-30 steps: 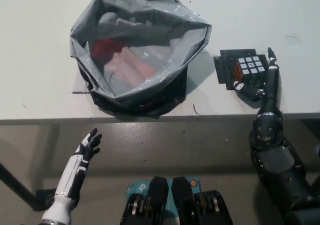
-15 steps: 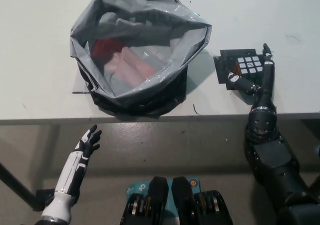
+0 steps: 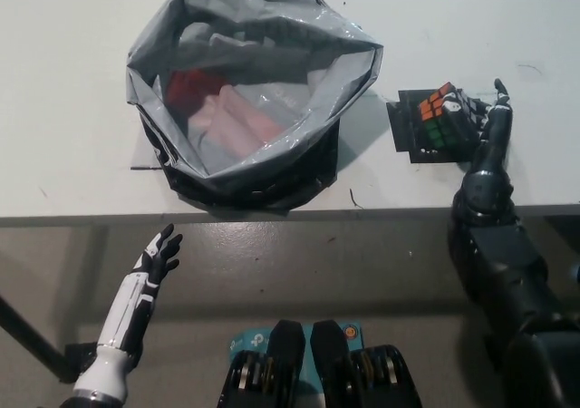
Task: Use the right hand to pick up a rubix's cube and place it into a plastic bag and lift the bag
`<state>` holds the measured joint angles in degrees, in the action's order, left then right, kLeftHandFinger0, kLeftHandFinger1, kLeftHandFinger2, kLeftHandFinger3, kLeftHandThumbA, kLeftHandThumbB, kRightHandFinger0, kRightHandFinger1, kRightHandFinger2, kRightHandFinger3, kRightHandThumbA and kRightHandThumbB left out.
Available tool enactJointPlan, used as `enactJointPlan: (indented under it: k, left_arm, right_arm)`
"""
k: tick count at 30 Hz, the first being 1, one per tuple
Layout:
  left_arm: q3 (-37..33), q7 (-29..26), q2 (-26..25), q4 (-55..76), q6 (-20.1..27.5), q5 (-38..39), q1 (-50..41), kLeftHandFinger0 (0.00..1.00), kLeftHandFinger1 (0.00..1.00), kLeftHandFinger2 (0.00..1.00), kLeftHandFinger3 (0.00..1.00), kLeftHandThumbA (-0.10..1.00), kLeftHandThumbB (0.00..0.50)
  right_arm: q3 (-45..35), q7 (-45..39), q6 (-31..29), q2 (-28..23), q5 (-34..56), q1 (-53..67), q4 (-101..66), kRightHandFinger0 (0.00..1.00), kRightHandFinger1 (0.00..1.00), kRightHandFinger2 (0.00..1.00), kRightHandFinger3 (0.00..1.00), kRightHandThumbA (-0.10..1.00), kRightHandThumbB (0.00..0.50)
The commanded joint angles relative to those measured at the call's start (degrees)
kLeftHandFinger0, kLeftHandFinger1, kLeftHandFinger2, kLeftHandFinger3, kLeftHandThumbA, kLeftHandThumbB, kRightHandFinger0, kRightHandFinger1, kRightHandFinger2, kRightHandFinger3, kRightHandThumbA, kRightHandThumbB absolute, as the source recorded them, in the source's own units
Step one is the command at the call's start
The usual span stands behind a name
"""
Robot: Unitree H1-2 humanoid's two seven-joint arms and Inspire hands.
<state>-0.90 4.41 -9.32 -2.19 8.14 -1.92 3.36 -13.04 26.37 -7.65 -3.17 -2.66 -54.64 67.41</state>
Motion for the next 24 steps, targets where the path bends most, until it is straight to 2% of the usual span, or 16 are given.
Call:
enactJointPlan:
  k: [1, 2, 3, 4, 6, 9, 10, 12, 13, 15, 17, 19, 22, 24]
  left_arm:
    - [0.6, 0.5, -1.2, 0.8, 2.3, 0.4, 1.7, 1.0, 1.0, 1.0, 1.0, 1.0, 0.233]
    - [0.7, 0.7, -1.2, 0.9, 2.2, 0.6, 1.8, 1.0, 1.0, 1.0, 1.0, 1.0, 0.224]
    - [0.7, 0.7, -1.2, 0.9, 2.1, 0.7, 1.8, 1.0, 1.0, 1.0, 1.0, 1.0, 0.221]
    - [0.8, 0.8, -1.2, 1.2, 1.8, 1.0, 1.9, 1.0, 1.0, 1.0, 1.0, 1.0, 0.214]
    - [0.9, 0.8, -1.3, 1.3, 1.6, 1.0, 2.0, 1.0, 1.0, 1.0, 1.0, 1.0, 0.213]
    - [0.9, 0.8, -1.3, 1.2, 1.7, 1.0, 2.1, 1.0, 1.0, 1.0, 1.0, 1.0, 0.212]
    - [0.9, 0.8, -1.3, 1.3, 1.7, 0.8, 2.1, 1.0, 1.0, 1.0, 1.0, 1.0, 0.2]
    - [0.9, 0.7, -1.4, 1.3, 1.8, 0.5, 2.1, 1.0, 1.0, 1.0, 1.0, 1.0, 0.192]
    - [0.9, 0.7, -1.4, 1.3, 1.9, 0.5, 2.2, 1.0, 1.0, 1.0, 1.0, 1.0, 0.192]
    - [1.1, 0.8, -1.3, 1.5, 1.3, 1.0, 2.1, 1.0, 1.0, 1.0, 1.0, 1.0, 0.199]
    - [1.2, 0.7, -1.3, 1.3, 1.6, 1.0, 2.0, 1.0, 1.0, 1.0, 1.0, 1.0, 0.195]
    - [1.2, 0.6, -1.3, 1.5, 1.7, 0.7, 1.9, 1.0, 1.0, 1.0, 1.0, 1.0, 0.181]
    - [1.3, 0.5, -1.3, 1.7, 1.3, 0.7, 1.8, 1.0, 1.0, 1.0, 1.0, 1.0, 0.172]
    - [1.3, 0.5, -1.2, 1.6, 1.3, 0.5, 1.8, 1.0, 1.0, 1.0, 1.0, 1.0, 0.164]
  right_arm:
    - [0.2, -0.4, 2.2, -0.9, 1.8, -1.6, 3.8, 0.01, 0.03, 0.12, 0.16, -0.1, 0.246]
    - [-0.5, -0.6, 1.3, -0.9, 2.7, -1.5, 4.4, 0.0, 0.01, 0.14, 0.15, -0.1, 0.236]
    - [-0.8, -0.7, 0.8, -0.9, 3.2, -1.6, 4.8, 0.0, 0.02, 0.22, 0.23, -0.1, 0.228]
    - [0.2, -0.4, 0.1, -1.0, 2.1, -1.4, 5.1, 0.0, 0.03, 0.36, 0.36, -0.1, 0.218]
    - [0.8, -0.1, -0.9, -1.1, 1.7, -1.3, 5.5, 0.0, 0.1, 0.51, 0.5, -0.1, 0.227]
    - [0.4, -0.8, -2.1, -1.1, 2.5, -1.2, 5.5, 0.0, 0.07, 0.54, 0.56, -0.1, 0.214]
    - [-0.4, -1.6, -3.3, -1.0, 3.7, -1.1, 5.5, 0.0, 0.11, 0.61, 0.62, -0.1, 0.21]
    - [-0.6, -1.6, -4.2, -1.0, 4.0, -1.4, 6.1, 0.0, 0.18, 0.68, 0.65, -0.1, 0.188]
    - [-0.6, -1.6, -4.4, -1.0, 4.1, -1.5, 6.2, 0.0, 0.18, 0.68, 0.65, -0.1, 0.188]
    - [-2.1, -1.4, -4.4, -0.7, 5.9, -1.9, 5.9, 0.0, 0.27, 0.77, 0.71, -0.1, 0.164]
    - [-3.4, -1.8, -5.3, -0.4, 7.3, -2.2, 5.5, 0.0, 0.29, 0.77, 0.7, -0.1, 0.159]
    - [-6.0, -3.3, -5.9, -0.1, 10.0, -2.8, 5.0, 0.0, 0.38, 0.83, 0.77, -0.1, 0.147]
    - [-9.0, -5.8, -6.5, 0.3, 13.1, -3.5, 3.4, 0.0, 0.36, 0.82, 0.78, -0.1, 0.147]
    - [-10.5, -7.5, -6.6, 0.6, 15.1, -3.7, 1.1, 0.0, 0.37, 0.86, 0.8, -0.1, 0.147]
